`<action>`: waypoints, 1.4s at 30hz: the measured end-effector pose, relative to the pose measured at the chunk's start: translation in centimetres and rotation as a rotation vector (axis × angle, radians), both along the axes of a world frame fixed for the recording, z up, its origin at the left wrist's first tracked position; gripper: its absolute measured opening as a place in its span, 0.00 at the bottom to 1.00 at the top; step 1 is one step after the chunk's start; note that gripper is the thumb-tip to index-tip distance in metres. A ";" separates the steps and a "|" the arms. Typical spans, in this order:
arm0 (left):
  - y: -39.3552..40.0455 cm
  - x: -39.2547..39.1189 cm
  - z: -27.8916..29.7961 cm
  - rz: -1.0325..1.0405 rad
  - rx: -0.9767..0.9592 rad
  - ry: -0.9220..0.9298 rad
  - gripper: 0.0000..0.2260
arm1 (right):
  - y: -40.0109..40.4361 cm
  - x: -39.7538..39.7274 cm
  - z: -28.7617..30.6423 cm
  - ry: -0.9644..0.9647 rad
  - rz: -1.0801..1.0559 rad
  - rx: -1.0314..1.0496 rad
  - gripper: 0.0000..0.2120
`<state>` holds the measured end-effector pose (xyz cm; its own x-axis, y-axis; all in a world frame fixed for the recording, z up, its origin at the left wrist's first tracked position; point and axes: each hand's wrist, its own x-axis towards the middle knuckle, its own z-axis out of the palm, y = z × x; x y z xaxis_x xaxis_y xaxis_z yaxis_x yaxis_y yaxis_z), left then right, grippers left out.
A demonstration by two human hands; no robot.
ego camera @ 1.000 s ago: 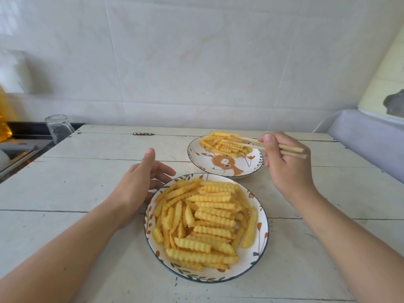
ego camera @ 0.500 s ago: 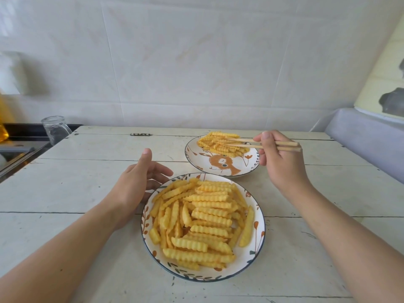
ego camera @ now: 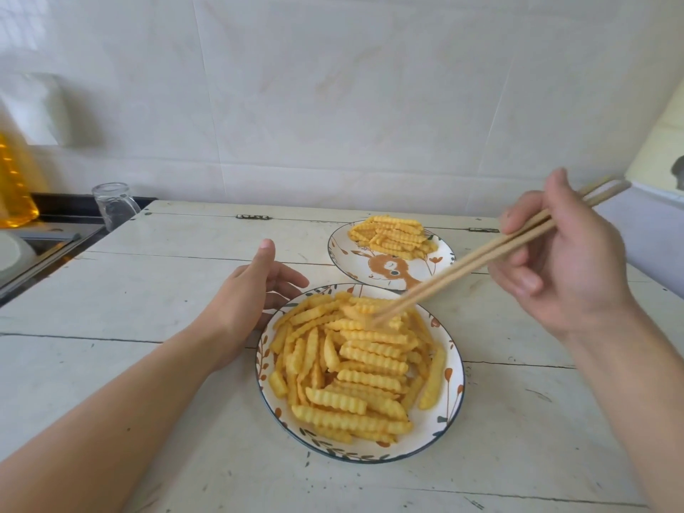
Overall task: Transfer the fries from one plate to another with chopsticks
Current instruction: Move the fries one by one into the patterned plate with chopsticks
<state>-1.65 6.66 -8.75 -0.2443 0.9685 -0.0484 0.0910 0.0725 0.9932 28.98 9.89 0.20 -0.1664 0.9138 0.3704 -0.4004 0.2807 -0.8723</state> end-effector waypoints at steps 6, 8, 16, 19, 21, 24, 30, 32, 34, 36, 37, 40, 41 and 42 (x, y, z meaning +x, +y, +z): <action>-0.2 0.1 0.2 0.002 -0.003 -0.003 0.35 | -1.8 -1.5 -0.3 -0.159 0.175 0.057 0.25; -0.2 0.1 0.2 0.002 -0.004 -0.003 0.34 | -1.9 -1.5 -0.3 -0.188 0.169 0.060 0.23; -0.2 0.1 0.1 -0.002 0.000 -0.009 0.35 | 0.5 0.0 -0.2 0.039 -0.225 0.073 0.23; -0.3 0.2 0.1 -0.001 0.010 0.005 0.34 | 2.0 0.2 -2.1 -0.202 -0.544 0.198 0.19; -0.4 0.3 0.1 0.018 0.034 0.023 0.34 | 2.7 -0.3 -3.5 -0.330 -0.601 0.236 0.17; -0.4 0.3 0.1 0.031 0.055 0.037 0.33 | 3.3 -1.3 -5.0 -0.452 -0.581 0.294 0.15; -0.3 0.2 0.0 0.026 0.036 0.027 0.34 | 4.1 -3.1 -6.3 -0.584 -0.532 0.394 0.17; -0.2 0.3 0.1 0.026 0.031 0.018 0.34 | 4.1 -3.5 -6.5 -0.564 -0.564 0.379 0.17; -0.2 0.3 0.1 0.025 0.034 0.012 0.34 | 4.0 -3.7 -6.5 -0.523 -0.614 0.374 0.17; -0.2 0.4 0.1 0.027 0.038 0.017 0.34 | 3.9 -4.0 -6.5 -0.487 -0.633 0.356 0.17; -0.2 0.4 0.1 0.029 0.037 0.015 0.34 | 3.9 -4.1 -6.5 -0.478 -0.629 0.343 0.16; -0.2 0.4 0.0 0.024 0.037 0.001 0.34 | 4.2 -4.5 -6.8 -0.482 -0.594 0.304 0.15; -0.1 0.4 0.0 0.023 0.036 0.000 0.34 | 4.3 -4.7 -6.9 -0.482 -0.581 0.298 0.15; -0.1 0.4 0.0 0.023 0.036 0.001 0.34 | 4.4 -4.8 -6.9 -0.481 -0.566 0.296 0.15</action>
<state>-1.27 6.53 -8.78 -0.2671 0.9636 -0.0135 0.0909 0.0391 0.9951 24.20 14.32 -6.71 0.0900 0.7826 0.6160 0.2735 0.5753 -0.7708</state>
